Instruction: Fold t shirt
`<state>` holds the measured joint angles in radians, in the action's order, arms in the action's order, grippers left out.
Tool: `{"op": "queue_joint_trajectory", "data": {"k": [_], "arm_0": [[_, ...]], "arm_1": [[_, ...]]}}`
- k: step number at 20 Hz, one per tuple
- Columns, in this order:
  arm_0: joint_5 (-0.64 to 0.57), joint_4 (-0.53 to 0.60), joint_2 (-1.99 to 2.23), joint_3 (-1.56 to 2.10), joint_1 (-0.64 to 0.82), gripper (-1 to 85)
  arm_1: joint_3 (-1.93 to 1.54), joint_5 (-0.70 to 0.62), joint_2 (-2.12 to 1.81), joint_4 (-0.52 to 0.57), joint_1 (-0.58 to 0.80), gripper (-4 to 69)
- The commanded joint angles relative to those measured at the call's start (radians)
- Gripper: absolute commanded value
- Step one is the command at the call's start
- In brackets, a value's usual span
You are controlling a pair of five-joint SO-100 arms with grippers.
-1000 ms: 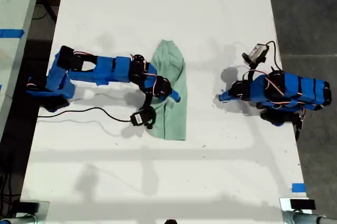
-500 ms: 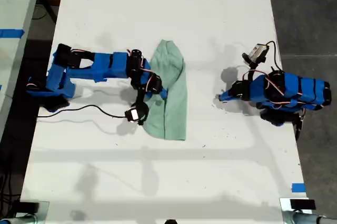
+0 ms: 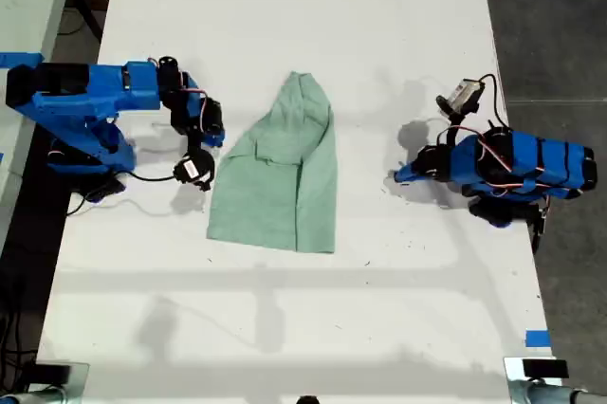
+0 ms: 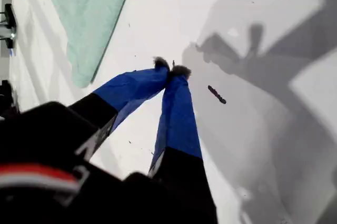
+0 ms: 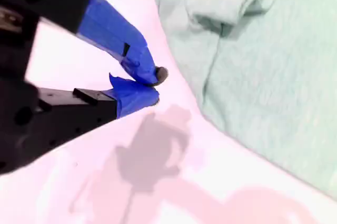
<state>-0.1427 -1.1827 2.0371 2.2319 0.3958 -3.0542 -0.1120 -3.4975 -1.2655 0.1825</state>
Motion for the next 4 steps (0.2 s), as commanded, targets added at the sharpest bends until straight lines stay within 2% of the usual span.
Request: {"op": "queue_joint_trajectory", "data": {"k": [1,2,3,4], "arm_0": [[0.051,0.166,-0.023,0.242,-0.011,10.4],[0.075,0.16,-0.138,0.244,-0.029,5.9],[0.077,0.106,-0.293,0.186,-0.063,-0.1],[0.101,-0.015,-0.489,0.057,-0.106,-0.1]], "arm_1": [[-0.052,-0.002,-0.014,0.0,-0.002,2.1],[-0.052,-0.002,-0.014,0.0,-0.002,2.1],[-0.052,0.0,-0.014,0.0,-0.002,2.1],[-0.054,0.002,-0.014,0.0,-0.002,2.1]]}}
